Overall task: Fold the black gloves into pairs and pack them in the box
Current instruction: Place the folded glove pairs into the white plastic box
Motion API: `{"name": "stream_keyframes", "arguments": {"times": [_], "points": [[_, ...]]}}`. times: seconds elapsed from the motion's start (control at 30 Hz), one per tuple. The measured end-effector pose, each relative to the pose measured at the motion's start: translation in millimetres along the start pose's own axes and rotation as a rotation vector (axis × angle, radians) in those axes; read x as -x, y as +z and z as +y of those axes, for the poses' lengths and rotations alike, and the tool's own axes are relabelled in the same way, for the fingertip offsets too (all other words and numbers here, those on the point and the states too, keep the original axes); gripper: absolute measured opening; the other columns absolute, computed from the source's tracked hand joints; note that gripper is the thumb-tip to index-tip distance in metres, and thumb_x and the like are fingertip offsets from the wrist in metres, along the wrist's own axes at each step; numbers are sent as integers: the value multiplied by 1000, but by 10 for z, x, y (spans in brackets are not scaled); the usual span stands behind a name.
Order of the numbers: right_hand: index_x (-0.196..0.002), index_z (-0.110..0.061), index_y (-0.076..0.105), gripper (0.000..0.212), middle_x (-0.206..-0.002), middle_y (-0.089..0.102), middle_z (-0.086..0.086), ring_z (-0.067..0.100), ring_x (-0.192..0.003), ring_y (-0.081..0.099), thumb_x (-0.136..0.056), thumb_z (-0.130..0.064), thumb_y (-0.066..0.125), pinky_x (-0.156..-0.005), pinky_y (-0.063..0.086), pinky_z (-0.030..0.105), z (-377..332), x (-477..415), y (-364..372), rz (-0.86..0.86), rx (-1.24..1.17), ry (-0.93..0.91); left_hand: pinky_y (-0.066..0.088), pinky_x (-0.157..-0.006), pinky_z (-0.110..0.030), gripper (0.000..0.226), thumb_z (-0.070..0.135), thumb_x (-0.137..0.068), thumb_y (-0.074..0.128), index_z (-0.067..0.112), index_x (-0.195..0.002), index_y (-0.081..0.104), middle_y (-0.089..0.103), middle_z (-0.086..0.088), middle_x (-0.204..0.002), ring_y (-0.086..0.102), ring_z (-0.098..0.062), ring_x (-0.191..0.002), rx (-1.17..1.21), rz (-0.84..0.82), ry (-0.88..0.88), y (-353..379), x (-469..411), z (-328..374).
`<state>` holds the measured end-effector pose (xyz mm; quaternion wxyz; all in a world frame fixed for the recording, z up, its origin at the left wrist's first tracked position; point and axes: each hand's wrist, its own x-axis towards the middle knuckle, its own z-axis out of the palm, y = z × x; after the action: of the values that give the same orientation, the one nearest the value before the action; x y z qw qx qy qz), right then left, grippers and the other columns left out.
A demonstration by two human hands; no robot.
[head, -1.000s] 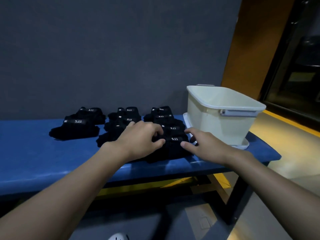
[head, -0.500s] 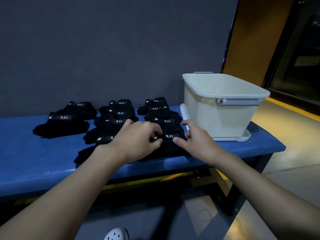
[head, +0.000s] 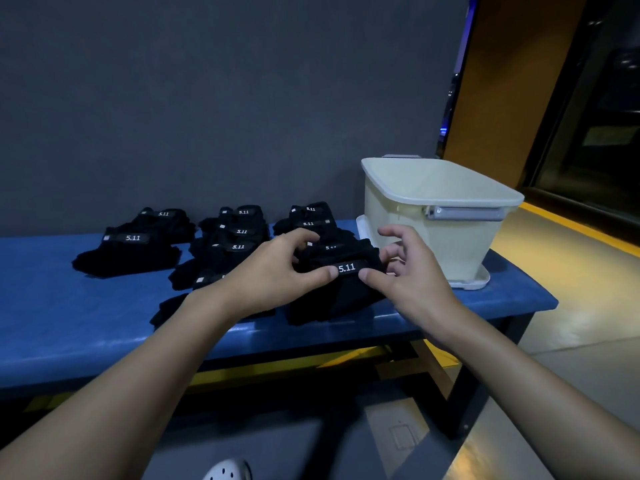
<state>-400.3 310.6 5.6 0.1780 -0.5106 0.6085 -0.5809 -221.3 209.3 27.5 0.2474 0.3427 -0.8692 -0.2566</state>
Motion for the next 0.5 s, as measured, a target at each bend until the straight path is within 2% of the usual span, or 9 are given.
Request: {"name": "stream_keyframes", "arguments": {"times": [0.07, 0.13, 0.23, 0.27, 0.33, 0.4, 0.43, 0.5], "points": [[-123, -28, 46, 56, -90, 52, 1, 32, -91, 62, -82, -1, 73, -88, 55, 42, -97, 38, -57, -3, -23, -34, 38, -77, -7, 69, 57, -78, 72, 34, -138, 48, 54, 15, -116, 56, 0, -103, 97, -22, -27, -25, 1, 54], [-123, -26, 46, 55, -93, 52, 5, 36, -96, 64, -82, 2, 71, -82, 57, 37, -181, 70, -103, -3, -73, -55, 41, -77, -9, 74, 59, -74, 73, 36, -139, 47, 57, 12, -118, 58, 0, -103, 181, -49, -46, -43, 9, 80], [-123, -23, 46, 54, -94, 53, 9, 33, -96, 65, -83, 4, 70, -76, 58, 31, -320, 101, -200, 13, -114, -100, 44, -66, -7, 61, 48, -80, 74, 35, -134, 49, 65, 6, -111, 64, 3, -80, 327, -87, -47, -93, 62, 220], [-123, -23, 47, 54, -95, 53, 10, 33, -97, 65, -83, 4, 70, -77, 57, 32, -345, 104, -222, 17, -127, -106, 46, -64, -9, 57, 42, -82, 75, 34, -132, 50, 68, 2, -109, 67, 2, -78, 381, -86, -40, -98, 70, 259], [-122, -22, 47, 53, -94, 53, 10, 32, -98, 65, -83, 6, 70, -79, 58, 33, -387, 116, -270, 22, -153, -116, 56, -74, -20, 53, 31, -84, 76, 32, -131, 53, 71, -3, -110, 72, -8, -89, 495, -62, -21, -97, 82, 311], [-120, -24, 49, 52, -94, 54, 12, 31, -98, 66, -83, 6, 69, -79, 58, 30, -432, 131, -309, 36, -173, -127, 59, -88, -36, 49, 24, -84, 77, 30, -129, 56, 72, -4, -110, 72, -18, -97, 587, -43, 2, -91, 90, 363], [-119, -26, 50, 51, -96, 55, 16, 29, -98, 66, -83, 6, 69, -80, 58, 29, -454, 134, -328, 45, -180, -138, 57, -90, -41, 47, 21, -85, 76, 28, -127, 57, 72, -4, -109, 71, -21, -99, 618, -40, 20, -86, 92, 388], [-116, -30, 50, 51, -104, 57, 22, 24, -96, 68, -83, 5, 70, -78, 57, 28, -497, 133, -356, 57, -185, -162, 56, -87, -41, 42, 20, -87, 74, 26, -125, 59, 72, -3, -108, 70, -24, -101, 660, -47, 43, -79, 95, 419]]}}
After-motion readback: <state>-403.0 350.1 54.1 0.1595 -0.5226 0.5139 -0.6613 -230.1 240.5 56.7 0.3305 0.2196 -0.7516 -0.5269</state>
